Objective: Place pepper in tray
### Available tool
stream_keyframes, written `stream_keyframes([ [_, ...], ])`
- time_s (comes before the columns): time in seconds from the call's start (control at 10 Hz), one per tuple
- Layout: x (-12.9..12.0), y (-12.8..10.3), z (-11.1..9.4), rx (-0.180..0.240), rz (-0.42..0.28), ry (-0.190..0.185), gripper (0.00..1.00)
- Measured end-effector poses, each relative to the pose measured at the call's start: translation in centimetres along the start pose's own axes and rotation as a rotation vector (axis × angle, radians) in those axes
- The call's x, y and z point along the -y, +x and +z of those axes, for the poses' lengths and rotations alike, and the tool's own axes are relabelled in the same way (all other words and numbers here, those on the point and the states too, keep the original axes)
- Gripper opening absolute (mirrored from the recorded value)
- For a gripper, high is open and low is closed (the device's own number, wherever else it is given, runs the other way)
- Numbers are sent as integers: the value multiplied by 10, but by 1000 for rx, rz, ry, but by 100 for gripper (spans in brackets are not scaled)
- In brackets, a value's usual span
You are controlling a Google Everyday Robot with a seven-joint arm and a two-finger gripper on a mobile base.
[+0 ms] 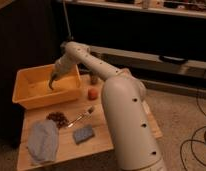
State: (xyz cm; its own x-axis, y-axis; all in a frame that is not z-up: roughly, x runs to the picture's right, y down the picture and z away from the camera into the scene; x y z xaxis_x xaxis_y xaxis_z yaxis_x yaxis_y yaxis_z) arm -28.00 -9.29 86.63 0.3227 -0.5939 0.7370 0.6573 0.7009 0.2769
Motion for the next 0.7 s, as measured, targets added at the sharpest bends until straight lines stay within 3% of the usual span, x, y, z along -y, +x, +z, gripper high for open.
stream_keyframes([
  [0.7,-2,0,1,0,0,-3,80],
])
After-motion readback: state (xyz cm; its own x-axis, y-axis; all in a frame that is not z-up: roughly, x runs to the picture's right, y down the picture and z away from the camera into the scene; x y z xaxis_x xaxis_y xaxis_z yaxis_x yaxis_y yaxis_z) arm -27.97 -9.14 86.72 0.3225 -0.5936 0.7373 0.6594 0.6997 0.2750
